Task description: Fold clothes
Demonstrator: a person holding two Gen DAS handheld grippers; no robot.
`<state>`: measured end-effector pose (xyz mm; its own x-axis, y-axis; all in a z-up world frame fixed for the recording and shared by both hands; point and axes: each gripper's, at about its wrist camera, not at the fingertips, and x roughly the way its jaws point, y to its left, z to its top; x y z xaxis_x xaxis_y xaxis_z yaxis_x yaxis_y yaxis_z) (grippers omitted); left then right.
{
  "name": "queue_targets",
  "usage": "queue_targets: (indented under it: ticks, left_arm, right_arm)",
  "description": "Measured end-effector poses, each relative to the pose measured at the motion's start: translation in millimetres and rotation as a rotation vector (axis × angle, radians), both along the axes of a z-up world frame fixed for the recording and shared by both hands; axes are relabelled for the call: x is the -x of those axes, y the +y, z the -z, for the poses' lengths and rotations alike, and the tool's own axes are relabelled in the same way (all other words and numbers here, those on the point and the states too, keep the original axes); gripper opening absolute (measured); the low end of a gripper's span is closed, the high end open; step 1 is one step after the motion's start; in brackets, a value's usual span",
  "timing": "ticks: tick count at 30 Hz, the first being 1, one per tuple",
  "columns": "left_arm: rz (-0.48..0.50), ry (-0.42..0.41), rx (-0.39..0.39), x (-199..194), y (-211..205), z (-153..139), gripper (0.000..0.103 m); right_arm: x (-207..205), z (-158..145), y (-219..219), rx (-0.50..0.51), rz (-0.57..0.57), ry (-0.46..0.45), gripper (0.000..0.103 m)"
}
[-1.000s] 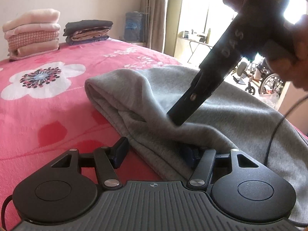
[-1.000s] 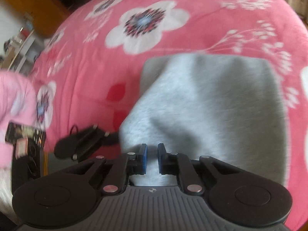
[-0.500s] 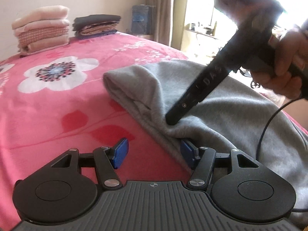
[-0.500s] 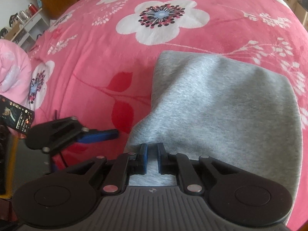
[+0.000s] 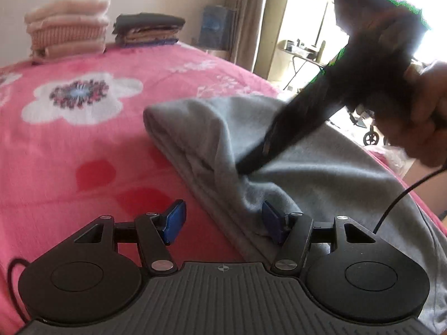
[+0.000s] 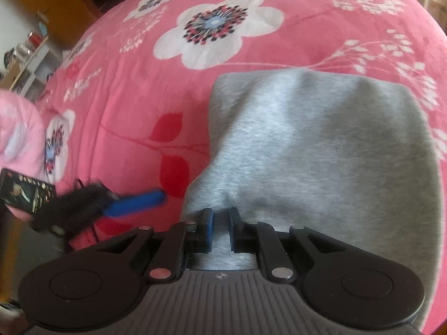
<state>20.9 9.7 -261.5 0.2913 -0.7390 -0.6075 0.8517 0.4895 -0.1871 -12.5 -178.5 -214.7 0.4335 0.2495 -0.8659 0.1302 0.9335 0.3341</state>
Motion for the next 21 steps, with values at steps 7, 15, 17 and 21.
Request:
queue_targets:
  ticks: [7,15,17,21]
  left_arm:
    - [-0.001,-0.013,-0.012,0.9,1.1,2.4,0.06]
    - [-0.017,-0.035,-0.013,3.8,-0.4,4.7,0.06]
    - [-0.021,-0.03,-0.009,3.2,0.6,5.3,0.06]
    - [-0.023,-0.032,-0.004,4.9,0.6,6.1,0.06]
  right_arm:
    - [-12.9,-20.7,-4.6,0.05,-0.024,-0.132,0.013]
    - [-57.2,16.5,8.8,0.16,-0.111,-0.154,0.012]
    - [-62.1,26.3,7.1,0.167,-0.131,-0.166,0.013]
    - [-67.1,23.3,-3.2,0.122,-0.113,-0.172,0.013]
